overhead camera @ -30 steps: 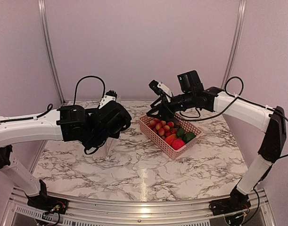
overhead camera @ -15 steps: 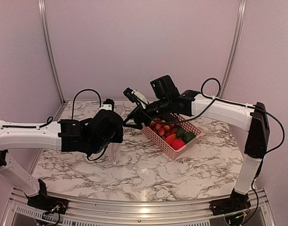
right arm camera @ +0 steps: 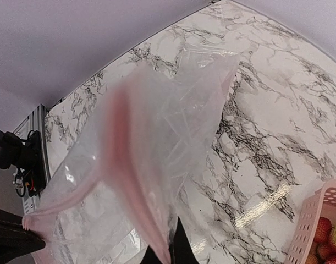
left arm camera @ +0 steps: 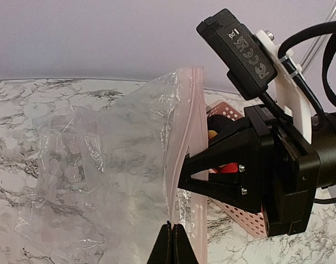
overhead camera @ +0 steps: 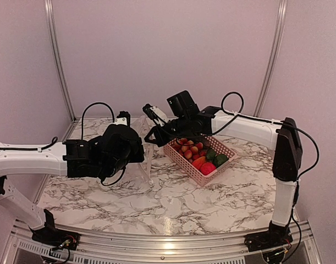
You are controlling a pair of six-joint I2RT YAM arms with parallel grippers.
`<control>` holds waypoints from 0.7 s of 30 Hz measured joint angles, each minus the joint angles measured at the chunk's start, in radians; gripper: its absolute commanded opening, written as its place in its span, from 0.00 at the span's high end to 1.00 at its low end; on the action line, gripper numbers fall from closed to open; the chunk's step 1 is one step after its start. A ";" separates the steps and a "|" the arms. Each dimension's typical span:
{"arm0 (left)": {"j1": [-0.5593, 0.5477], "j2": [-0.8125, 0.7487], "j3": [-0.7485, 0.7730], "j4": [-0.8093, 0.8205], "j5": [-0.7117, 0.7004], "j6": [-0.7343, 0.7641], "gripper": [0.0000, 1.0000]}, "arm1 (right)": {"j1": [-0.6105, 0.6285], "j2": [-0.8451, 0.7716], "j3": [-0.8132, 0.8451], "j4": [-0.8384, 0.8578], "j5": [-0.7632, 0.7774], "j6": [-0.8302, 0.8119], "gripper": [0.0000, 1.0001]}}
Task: Place the food in the zip-top bag and seal the zipper
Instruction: Pass from the left arm to the right, then open the zipper food storage bag at the center of the board.
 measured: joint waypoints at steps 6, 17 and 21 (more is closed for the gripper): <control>0.000 0.047 0.003 -0.004 -0.023 -0.002 0.43 | 0.003 -0.005 -0.008 0.018 -0.024 0.054 1.00; 0.000 0.129 0.036 0.023 0.008 0.009 0.34 | 0.011 -0.024 -0.011 0.020 0.062 0.134 1.00; 0.000 0.134 0.048 0.013 -0.007 0.005 0.36 | 0.011 -0.024 -0.011 0.020 0.084 0.152 1.00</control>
